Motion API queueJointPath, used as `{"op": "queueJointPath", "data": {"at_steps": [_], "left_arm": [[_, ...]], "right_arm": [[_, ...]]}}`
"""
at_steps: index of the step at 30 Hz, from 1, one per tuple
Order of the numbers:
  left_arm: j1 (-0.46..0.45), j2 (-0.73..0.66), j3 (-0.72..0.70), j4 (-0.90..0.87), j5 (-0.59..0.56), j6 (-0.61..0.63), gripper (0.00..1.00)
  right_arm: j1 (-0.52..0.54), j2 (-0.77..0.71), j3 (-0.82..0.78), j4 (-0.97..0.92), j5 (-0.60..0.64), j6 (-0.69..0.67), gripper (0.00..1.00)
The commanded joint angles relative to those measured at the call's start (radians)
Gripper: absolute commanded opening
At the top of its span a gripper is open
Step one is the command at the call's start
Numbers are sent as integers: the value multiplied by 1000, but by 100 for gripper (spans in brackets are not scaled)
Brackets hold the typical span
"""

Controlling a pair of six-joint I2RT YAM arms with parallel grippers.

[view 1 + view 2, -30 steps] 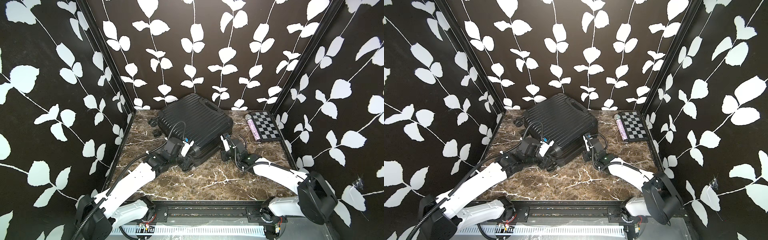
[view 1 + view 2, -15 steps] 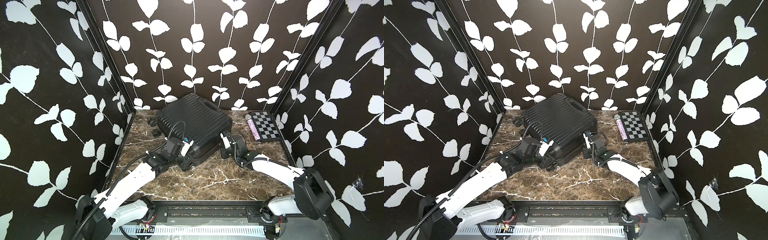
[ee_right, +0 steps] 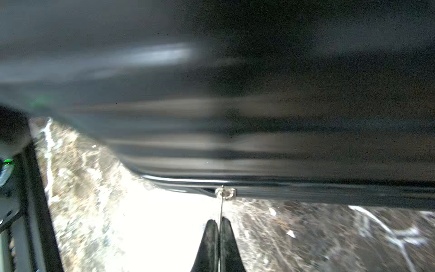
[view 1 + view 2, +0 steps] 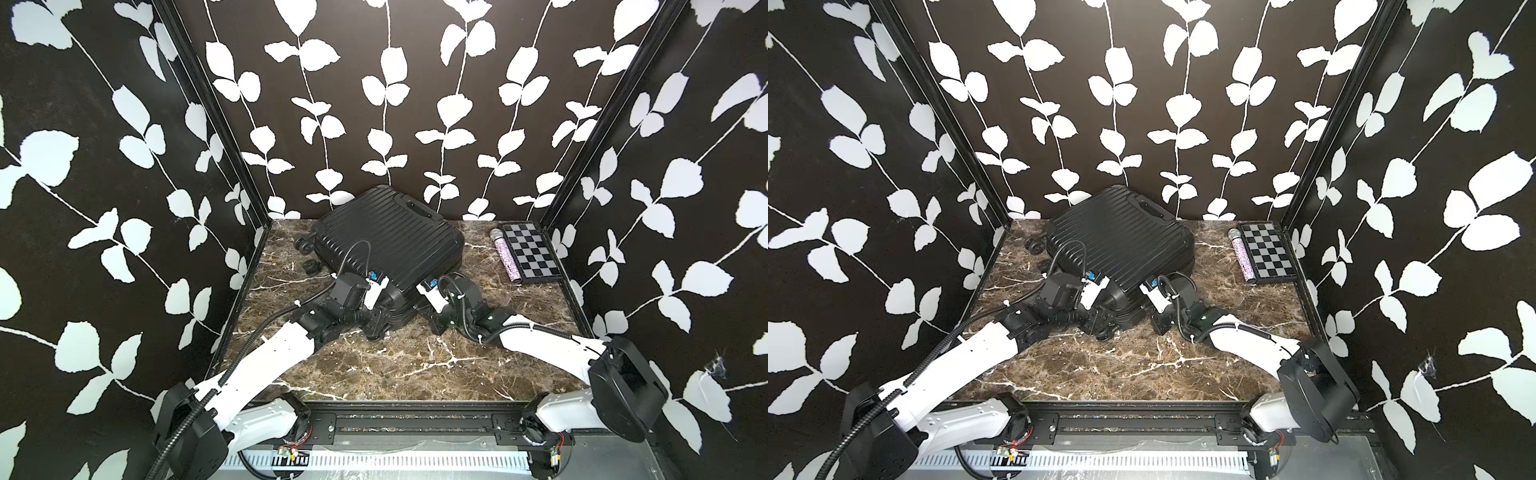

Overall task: Close the suitcase zippers
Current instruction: Zip the zipper on the suitcase.

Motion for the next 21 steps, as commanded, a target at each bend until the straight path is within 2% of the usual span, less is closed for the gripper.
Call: {"op": "queueJointPath", "data": {"at_steps": [1, 11, 17, 21], "left_arm": [[26, -22, 37, 190, -88, -132, 0], [17, -28, 4, 228, -223, -354, 0], [-92, -25, -25, 286, -369, -426, 0], [-135, -12, -44, 337, -425, -476, 0]], "right_arm": [[37, 5, 8, 68, -42, -10, 0], [97, -21, -61, 154, 151, 69, 0], [122, -21, -90, 210, 163, 103, 0], [137, -2, -84, 218, 151, 106, 0]]}}
